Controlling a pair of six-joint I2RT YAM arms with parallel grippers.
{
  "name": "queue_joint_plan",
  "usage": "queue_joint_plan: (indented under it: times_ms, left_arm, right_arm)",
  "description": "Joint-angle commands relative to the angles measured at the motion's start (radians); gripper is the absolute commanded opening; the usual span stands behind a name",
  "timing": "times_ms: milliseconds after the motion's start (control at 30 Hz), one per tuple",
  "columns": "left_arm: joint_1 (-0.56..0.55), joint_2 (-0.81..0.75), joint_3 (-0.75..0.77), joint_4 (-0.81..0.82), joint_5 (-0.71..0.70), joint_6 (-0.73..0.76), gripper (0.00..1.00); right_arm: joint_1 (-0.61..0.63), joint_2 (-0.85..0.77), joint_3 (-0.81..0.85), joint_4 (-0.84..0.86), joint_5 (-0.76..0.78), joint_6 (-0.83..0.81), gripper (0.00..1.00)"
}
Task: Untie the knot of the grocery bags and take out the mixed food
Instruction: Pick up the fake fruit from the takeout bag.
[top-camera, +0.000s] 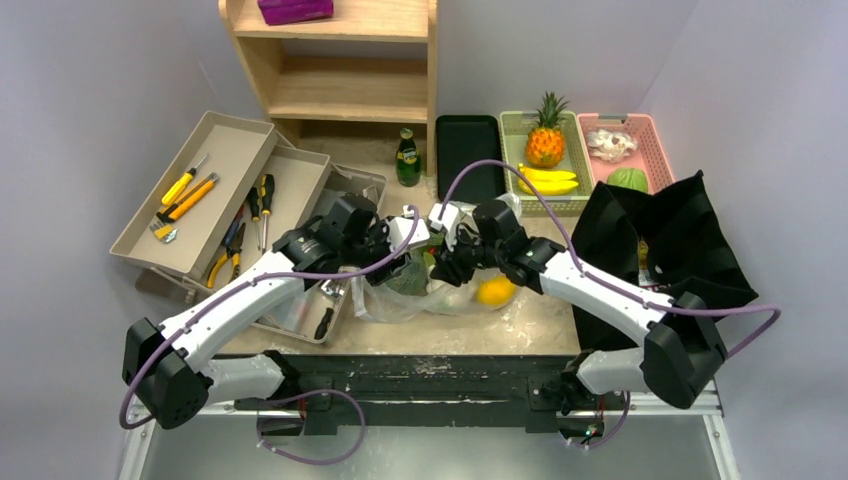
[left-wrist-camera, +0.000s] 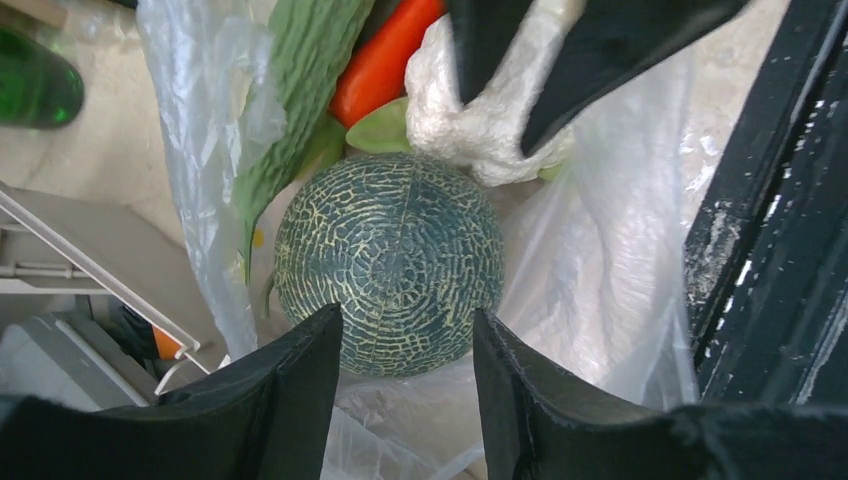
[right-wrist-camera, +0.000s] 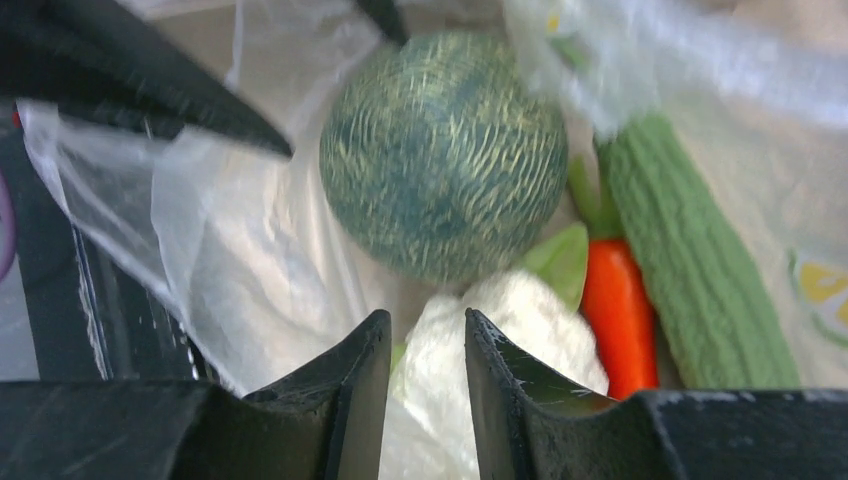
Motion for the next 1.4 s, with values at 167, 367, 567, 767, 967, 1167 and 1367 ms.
queue_joint_plan:
  times_ms: [167, 367, 567, 767, 967, 1167, 1367]
  left_arm:
    - [0.011, 0.067, -0.006, -0.032, -0.102, 0.023, 0.55]
    - [0.015, 0.113, -0.036, -0.047, -0.156, 0.069, 0.57]
    - [0.015, 0.162, -0.024, -0.042, -0.116, 0.084, 0.62]
    - [0.014, 0.197, -0.034, -0.016, -0.052, 0.12, 0.65]
    - [0.014, 0.235, -0.064, 0.03, -0.008, 0.168, 0.66]
    - [0.083, 0.062, -0.172, 0.099, 0.244, 0.175, 0.62]
    - [0.099, -0.118, -0.194, 0.038, 0.382, 0.202, 0.6]
  right_arm:
    - [0.002, -0.178, -0.195, 0.01, 0.044, -0.004, 0.34]
    - [0.003, -0.129, -0.163, 0.032, 0.041, -0.015, 0.35]
    - [0.004, -0.048, -0.087, 0.101, 0.013, 0.029, 0.53]
    - [0.008, 0.031, -0.057, 0.129, 0.02, 0.005, 0.6]
    - [0.007, 0.08, -0.071, 0.145, 0.03, -0.031, 0.65]
    - [0.008, 0.01, -0.144, 0.185, -0.034, -0.108, 0.65]
    - [0.009, -0.062, -0.186, 0.235, -0.12, -0.171, 0.64]
